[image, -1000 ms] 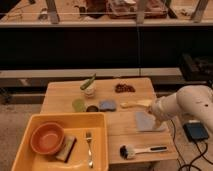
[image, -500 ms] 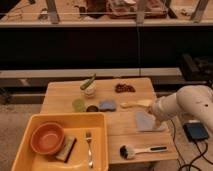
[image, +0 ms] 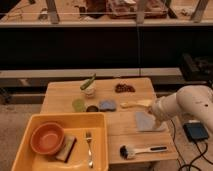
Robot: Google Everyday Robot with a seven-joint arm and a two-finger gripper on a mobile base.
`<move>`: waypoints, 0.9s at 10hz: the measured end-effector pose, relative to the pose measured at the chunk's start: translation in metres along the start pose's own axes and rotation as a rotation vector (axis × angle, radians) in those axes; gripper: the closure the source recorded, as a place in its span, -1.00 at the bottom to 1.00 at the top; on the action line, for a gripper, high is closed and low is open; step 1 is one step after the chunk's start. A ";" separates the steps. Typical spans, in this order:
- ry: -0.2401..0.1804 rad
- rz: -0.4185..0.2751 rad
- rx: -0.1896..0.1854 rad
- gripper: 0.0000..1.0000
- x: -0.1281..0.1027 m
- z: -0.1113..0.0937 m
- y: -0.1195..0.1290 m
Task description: Wipe tray with towel
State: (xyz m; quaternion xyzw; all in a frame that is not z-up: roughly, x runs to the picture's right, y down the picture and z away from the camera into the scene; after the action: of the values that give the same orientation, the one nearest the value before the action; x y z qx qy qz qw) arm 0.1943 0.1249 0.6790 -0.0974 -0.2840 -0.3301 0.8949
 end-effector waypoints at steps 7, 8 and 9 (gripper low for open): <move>0.002 -0.001 0.003 -0.60 0.000 0.000 -0.001; 0.023 -0.010 -0.011 -0.60 0.005 0.000 -0.003; 0.035 -0.013 -0.024 -0.60 0.012 0.005 -0.005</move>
State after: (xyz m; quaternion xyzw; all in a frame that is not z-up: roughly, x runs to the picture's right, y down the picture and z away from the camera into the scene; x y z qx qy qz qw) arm 0.1968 0.1166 0.6902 -0.1004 -0.2652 -0.3409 0.8963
